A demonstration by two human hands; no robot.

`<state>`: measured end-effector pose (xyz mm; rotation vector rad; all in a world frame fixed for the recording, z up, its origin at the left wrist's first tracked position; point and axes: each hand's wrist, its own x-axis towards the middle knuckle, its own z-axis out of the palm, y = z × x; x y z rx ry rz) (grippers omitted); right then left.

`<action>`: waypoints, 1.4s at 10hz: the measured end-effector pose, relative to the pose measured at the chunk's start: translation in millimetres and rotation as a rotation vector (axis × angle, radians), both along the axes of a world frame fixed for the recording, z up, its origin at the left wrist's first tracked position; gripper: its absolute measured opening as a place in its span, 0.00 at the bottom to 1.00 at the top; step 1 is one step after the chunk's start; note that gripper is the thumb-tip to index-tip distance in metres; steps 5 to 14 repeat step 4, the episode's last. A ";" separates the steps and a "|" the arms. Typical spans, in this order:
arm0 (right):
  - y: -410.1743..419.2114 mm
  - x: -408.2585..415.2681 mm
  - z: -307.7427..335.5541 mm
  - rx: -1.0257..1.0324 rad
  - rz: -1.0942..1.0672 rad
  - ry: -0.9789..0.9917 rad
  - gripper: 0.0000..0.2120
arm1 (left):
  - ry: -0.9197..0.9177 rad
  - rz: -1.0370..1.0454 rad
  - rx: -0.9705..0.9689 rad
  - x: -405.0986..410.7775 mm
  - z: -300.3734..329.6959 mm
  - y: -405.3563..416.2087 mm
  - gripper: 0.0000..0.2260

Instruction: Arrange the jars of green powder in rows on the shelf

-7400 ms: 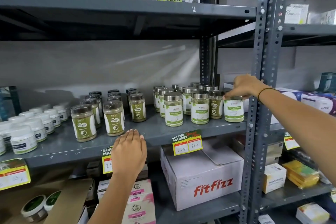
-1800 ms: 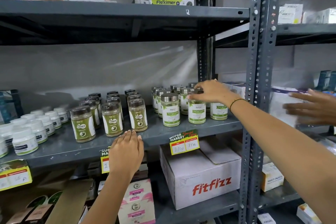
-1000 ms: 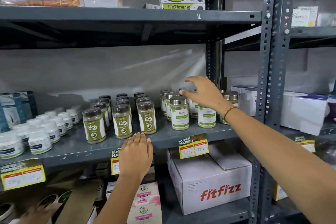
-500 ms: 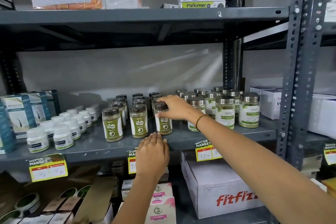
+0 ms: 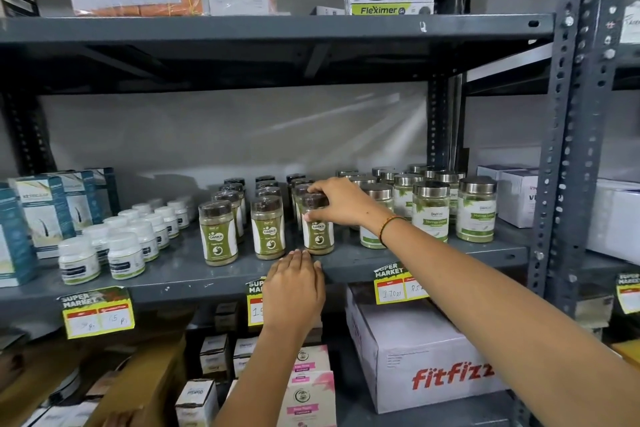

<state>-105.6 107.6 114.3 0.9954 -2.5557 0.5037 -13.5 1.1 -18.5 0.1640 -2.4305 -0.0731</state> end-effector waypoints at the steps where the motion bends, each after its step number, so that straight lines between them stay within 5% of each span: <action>1: 1.0 1.0 -0.9 -0.002 0.003 0.014 0.35 | -0.018 -0.003 0.002 -0.6 0.0 -0.4 0.23; 4: 21.6 6.9 11.5 -0.184 0.001 0.152 0.28 | -0.062 -0.029 0.055 -0.6 9.2 -5.4 0.20; 14: 21.6 6.9 11.5 -0.184 0.001 0.152 0.28 | -0.062 -0.029 0.055 -0.6 9.2 -5.4 0.20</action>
